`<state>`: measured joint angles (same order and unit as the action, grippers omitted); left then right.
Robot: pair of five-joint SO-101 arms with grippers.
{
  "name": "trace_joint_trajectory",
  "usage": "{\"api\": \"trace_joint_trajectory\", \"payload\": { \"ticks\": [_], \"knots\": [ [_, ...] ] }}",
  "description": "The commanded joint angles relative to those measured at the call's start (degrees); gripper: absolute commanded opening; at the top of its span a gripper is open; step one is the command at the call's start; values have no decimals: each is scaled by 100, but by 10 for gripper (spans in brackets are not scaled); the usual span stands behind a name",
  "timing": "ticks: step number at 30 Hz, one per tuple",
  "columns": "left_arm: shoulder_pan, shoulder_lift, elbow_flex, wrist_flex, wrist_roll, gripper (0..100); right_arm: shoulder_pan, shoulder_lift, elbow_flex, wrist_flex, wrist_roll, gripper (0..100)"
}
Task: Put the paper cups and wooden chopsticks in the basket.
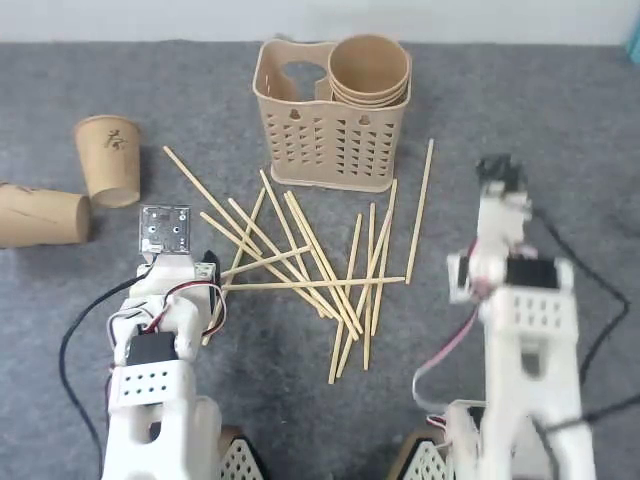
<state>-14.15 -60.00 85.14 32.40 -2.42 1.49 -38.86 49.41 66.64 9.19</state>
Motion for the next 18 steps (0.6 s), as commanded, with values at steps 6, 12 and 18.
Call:
{"api": "trace_joint_trajectory", "payload": {
  "ticks": [6,12,18],
  "knots": [
    [-730,0,-400,-114,-18,137,92,-1455,2330,-1024,756,7],
    [-1996,35,-1200,308,879,137,189,-1648,2558,-1174,976,7],
    [-2673,703,-2571,1169,967,137,171,-1684,2681,-1165,1187,7]
  ]
}}
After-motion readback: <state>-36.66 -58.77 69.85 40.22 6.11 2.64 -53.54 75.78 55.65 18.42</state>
